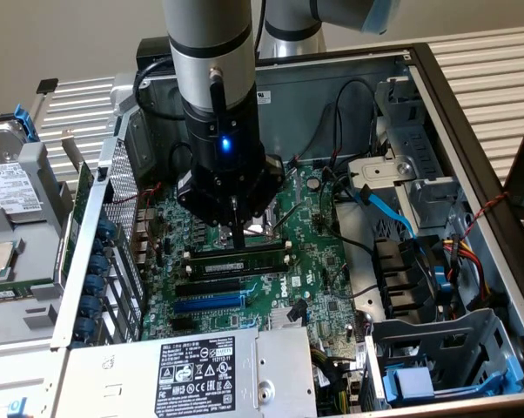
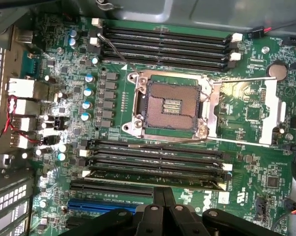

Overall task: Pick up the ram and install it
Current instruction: 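Press down the ram until it locks into place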

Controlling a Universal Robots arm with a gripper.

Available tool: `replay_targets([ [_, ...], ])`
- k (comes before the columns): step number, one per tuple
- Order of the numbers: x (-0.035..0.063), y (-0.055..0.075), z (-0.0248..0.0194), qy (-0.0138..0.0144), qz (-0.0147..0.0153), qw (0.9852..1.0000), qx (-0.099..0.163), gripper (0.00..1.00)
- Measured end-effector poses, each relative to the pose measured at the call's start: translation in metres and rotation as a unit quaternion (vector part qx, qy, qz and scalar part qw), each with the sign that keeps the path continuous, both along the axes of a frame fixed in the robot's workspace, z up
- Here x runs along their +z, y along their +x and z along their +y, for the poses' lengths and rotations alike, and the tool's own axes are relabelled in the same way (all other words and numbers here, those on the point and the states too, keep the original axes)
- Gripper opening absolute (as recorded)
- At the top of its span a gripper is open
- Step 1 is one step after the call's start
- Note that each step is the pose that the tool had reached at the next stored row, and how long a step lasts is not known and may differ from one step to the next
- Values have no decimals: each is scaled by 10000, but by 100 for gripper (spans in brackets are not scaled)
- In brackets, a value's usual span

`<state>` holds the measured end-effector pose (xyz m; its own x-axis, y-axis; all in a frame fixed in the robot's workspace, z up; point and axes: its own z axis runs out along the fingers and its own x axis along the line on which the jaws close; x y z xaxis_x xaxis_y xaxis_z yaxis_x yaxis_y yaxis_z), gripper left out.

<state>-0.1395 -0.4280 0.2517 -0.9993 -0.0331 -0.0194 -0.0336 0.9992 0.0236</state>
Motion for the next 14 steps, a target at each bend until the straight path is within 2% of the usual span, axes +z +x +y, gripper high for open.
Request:
replay_targets([
  [8,0,0,0,-5,0,9989,-461,12],
  [14,0,0,0,-8,0,9987,-517,12],
])
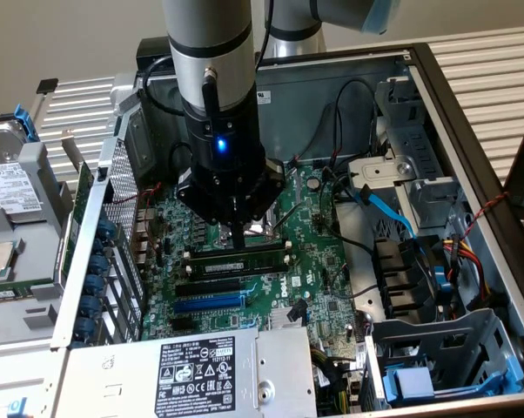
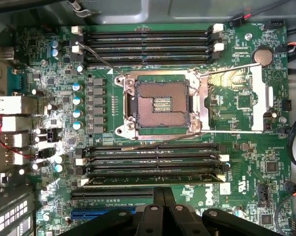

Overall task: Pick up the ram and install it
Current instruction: 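Press down the ram until it locks into place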

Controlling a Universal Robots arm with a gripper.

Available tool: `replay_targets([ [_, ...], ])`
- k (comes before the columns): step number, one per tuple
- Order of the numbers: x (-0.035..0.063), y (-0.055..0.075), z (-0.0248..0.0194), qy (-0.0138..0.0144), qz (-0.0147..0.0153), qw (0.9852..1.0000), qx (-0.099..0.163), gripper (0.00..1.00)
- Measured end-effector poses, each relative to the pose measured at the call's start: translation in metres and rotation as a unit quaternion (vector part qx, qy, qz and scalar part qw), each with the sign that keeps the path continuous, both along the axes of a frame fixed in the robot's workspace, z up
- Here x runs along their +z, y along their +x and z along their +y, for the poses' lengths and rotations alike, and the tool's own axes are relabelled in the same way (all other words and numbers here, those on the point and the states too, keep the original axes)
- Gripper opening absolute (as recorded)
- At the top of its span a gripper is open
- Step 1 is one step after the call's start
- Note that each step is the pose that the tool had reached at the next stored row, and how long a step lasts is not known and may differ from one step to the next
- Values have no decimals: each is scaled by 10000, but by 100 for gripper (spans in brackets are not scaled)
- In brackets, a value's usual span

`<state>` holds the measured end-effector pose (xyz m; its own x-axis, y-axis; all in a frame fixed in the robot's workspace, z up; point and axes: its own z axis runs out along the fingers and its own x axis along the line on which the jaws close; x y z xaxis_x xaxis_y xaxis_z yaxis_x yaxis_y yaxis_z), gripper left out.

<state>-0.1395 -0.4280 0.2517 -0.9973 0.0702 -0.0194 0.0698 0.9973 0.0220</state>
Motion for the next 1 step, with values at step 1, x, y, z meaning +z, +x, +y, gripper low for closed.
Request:
replay_targets([
  [1,0,0,0,0,0,10000,-4,12],
])
